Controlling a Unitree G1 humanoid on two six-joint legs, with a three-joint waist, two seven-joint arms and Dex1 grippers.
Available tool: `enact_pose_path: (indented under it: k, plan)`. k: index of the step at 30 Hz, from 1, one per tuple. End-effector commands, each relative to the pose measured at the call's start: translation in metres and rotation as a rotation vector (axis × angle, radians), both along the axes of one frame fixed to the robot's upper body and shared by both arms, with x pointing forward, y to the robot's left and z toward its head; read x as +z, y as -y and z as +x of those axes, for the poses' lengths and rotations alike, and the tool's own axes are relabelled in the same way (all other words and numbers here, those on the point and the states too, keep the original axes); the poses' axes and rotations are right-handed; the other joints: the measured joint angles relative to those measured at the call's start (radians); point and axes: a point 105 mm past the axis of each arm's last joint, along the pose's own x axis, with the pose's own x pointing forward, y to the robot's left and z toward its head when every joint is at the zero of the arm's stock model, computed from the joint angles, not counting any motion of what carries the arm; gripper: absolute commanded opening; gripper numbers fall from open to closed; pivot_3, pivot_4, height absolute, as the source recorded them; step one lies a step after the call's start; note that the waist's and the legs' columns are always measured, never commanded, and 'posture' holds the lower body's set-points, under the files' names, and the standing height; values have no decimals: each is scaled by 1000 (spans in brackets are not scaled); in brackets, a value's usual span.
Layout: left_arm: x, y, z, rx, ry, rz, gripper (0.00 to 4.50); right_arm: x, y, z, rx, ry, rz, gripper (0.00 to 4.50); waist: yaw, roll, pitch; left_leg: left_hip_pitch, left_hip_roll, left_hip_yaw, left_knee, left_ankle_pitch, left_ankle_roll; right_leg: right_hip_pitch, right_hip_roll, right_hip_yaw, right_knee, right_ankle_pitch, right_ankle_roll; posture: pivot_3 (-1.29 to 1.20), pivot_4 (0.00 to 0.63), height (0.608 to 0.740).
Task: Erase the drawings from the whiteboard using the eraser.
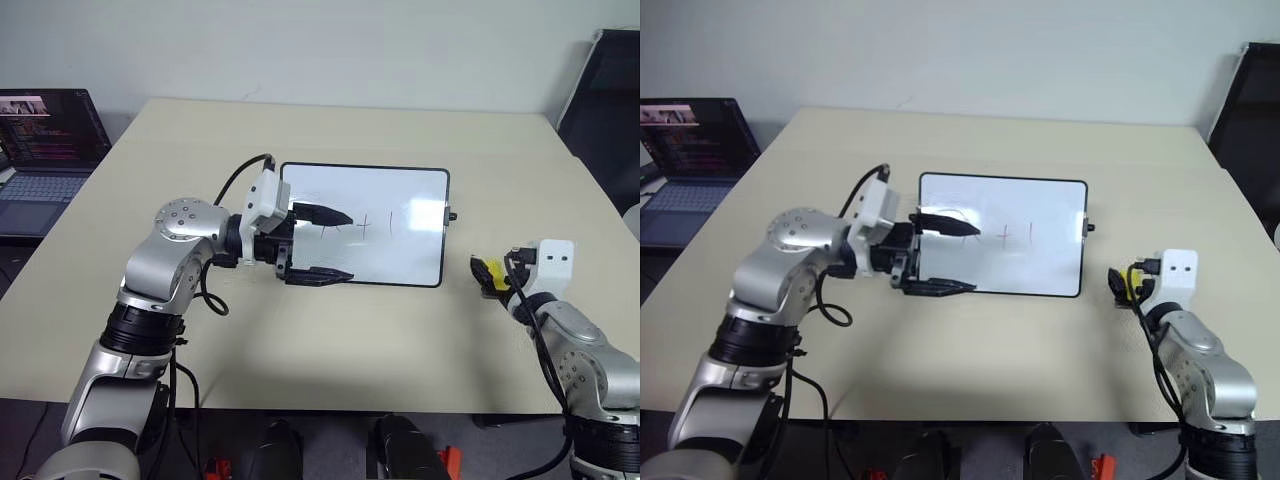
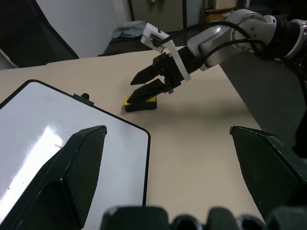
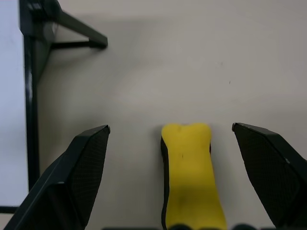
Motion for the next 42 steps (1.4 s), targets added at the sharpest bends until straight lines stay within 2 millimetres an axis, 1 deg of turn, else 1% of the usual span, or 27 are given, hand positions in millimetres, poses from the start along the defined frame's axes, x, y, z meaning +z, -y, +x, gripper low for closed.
enact_pose_path:
  k: [1,8,9,10,12,15,19,20,21,22,24,29,31,32,33,34,35,36,38,39,40,42]
  plan:
    - [10,-4,1,-7,46,5,4500,6,6,1,-14,38,-9,4484,0,0,0,0,0,0,0,0,0,0,0,0,0,0,0,0,150,740]
    - [10,-5,1,-2,46,9,4500,0,7,4,-31,37,-9,4484,0,0,0,0,0,0,0,0,0,0,0,0,1,0,1,0,150,740]
    - [9,-6,2,3,49,14,4500,-2,8,5,-37,29,-17,4317,0,0,0,0,0,0,0,0,0,0,0,0,1,0,1,0,150,740]
    - [8,-6,2,5,52,18,4500,-3,9,6,-42,24,-22,4317,0,0,0,0,0,0,0,0,0,0,0,0,1,1,1,0,150,740]
    - [8,-7,2,9,56,22,4500,-5,11,8,-53,20,-35,4044,0,0,0,0,0,-1,1,0,0,0,0,0,1,1,1,0,150,740]
    - [8,-7,3,19,56,20,4500,-3,13,10,-63,26,-45,3069,0,0,0,0,0,-1,1,0,0,0,0,0,1,1,1,0,150,740]
    - [5,-10,6,55,54,23,4500,-1,11,11,-53,35,-45,1559,0,0,0,0,0,-1,1,0,1,0,1,0,1,2,3,0,150,740]
    - [4,-11,7,66,54,27,4500,0,11,11,-50,39,-45,1231,0,0,0,0,0,-1,1,0,1,0,1,0,1,2,4,0,150,740]
    - [3,-12,10,86,54,30,4500,2,10,11,-47,44,-47,1001,0,0,0,0,0,-1,1,0,1,0,1,0,1,2,4,0,150,740]
    - [2,-14,12,111,53,36,4500,5,8,10,-41,51,-50,924,0,1,0,0,0,-1,1,0,1,0,1,0,1,2,4,0,150,740]
    - [-1,-17,16,150,52,48,4500,9,7,7,-34,64,-56,923,0,1,0,0,0,-1,1,0,1,0,1,0,2,2,4,0,150,740]
    - [-15,-26,25,273,37,119,4500,46,-12,-8,41,164,-112,923,0,2,1,0,0,-2,0,0,1,0,1,0,2,2,4,0,150,740]
    - [-17,-29,28,321,25,127,4500,70,-25,-13,87,232,-140,923,1,2,1,0,0,-2,1,0,1,0,1,-1,2,2,4,0,150,740]
    - [-18,-30,30,338,21,128,4500,77,-31,-15,106,253,-149,923,1,2,1,0,0,-2,1,0,1,0,1,-1,2,2,4,0,150,740]
    - [-18,-30,34,370,21,127,4500,89,-46,-17,157,289,-160,923,1,2,1,0,0,-2,1,1,1,0,1,-1,3,2,4,0,150,740]
    - [-17,-31,36,391,21,125,4500,96,-55,-19,190,309,-166,923,-1,2,1,0,0,-2,2,1,1,0,1,-1,3,2,3,0,150,740]
    - [-17,-31,39,410,16,122,4500,100,-66,-21,227,322,-172,922,-2,2,1,0,0,-2,2,1,1,0,1,-1,3,1,1,0,150,740]
    - [-17,-30,40,423,11,120,4500,102,-72,-21,249,327,-176,922,-1,2,1,1,1,-3,2,1,1,1,2,-1,4,1,1,0,150,740]
    - [-16,-26,41,414,0,116,4500,102,-98,-13,338,334,-251,922,-1,2,1,1,1,-4,2,1,2,1,2,-1,4,1,1,0,150,740]
    - [-16,-25,42,414,-8,117,4500,101,-107,-7,364,335,-291,922,-1,2,1,1,1,-4,2,1,2,1,2,-1,4,1,1,0,150,740]
    - [-16,-26,43,419,-20,121,4500,98,-114,-1,381,335,-338,920,-1,2,1,1,1,-4,3,1,2,1,2,-1,4,1,0,0,150,740]
    - [-17,-29,44,432,-34,127,4500,95,-120,11,383,335,-404,907,-1,2,1,1,1,-4,3,1,2,2,2,-1,4,1,0,0,150,740]
